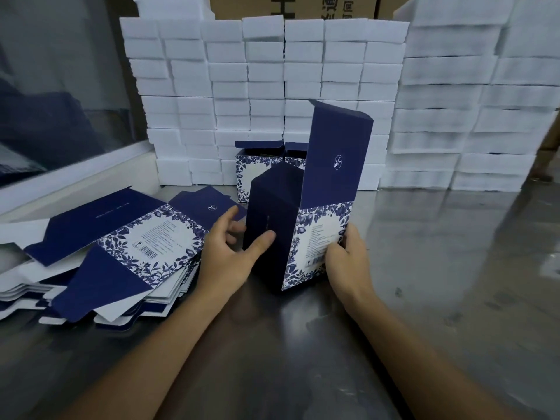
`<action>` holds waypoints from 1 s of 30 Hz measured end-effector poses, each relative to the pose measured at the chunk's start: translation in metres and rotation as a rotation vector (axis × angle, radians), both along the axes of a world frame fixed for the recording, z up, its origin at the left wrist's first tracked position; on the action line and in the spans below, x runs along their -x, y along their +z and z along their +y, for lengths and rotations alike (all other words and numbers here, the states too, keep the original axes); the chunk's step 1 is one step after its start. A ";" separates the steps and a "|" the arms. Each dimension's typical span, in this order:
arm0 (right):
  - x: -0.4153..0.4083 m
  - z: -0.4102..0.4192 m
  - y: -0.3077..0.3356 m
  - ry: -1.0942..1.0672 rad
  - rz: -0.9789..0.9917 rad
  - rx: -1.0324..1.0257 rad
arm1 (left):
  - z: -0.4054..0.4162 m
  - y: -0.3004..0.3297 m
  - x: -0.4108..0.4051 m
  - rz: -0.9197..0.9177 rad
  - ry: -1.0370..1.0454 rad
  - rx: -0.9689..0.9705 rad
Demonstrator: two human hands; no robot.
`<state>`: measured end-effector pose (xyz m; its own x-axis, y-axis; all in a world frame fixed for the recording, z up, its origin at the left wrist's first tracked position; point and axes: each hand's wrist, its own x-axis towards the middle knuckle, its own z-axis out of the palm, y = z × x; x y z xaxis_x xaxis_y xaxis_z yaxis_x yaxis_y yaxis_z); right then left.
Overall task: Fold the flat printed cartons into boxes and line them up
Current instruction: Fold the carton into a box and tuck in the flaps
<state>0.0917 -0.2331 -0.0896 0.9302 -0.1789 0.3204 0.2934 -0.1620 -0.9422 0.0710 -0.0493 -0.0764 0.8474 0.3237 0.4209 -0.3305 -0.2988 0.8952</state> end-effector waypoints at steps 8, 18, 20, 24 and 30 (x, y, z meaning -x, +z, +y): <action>0.000 0.000 0.002 0.051 -0.049 0.019 | 0.000 -0.001 0.005 0.093 -0.119 0.005; 0.004 -0.004 0.014 0.161 0.134 -0.263 | 0.007 0.010 0.014 0.097 -0.511 0.032; 0.001 -0.008 0.014 0.093 0.145 -0.269 | 0.008 0.009 0.014 0.104 -0.532 -0.012; -0.001 -0.009 0.014 -0.120 0.132 -0.265 | -0.001 0.007 0.013 0.104 -0.404 -0.043; 0.005 0.000 0.011 -0.214 -0.016 -0.031 | -0.007 0.008 0.014 -0.047 -0.152 -0.157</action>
<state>0.0872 -0.2329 -0.0789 0.8647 -0.3820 0.3261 0.2704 -0.1930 -0.9432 0.0569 -0.0567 -0.0688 0.8597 0.1208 0.4964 -0.4229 -0.3768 0.8241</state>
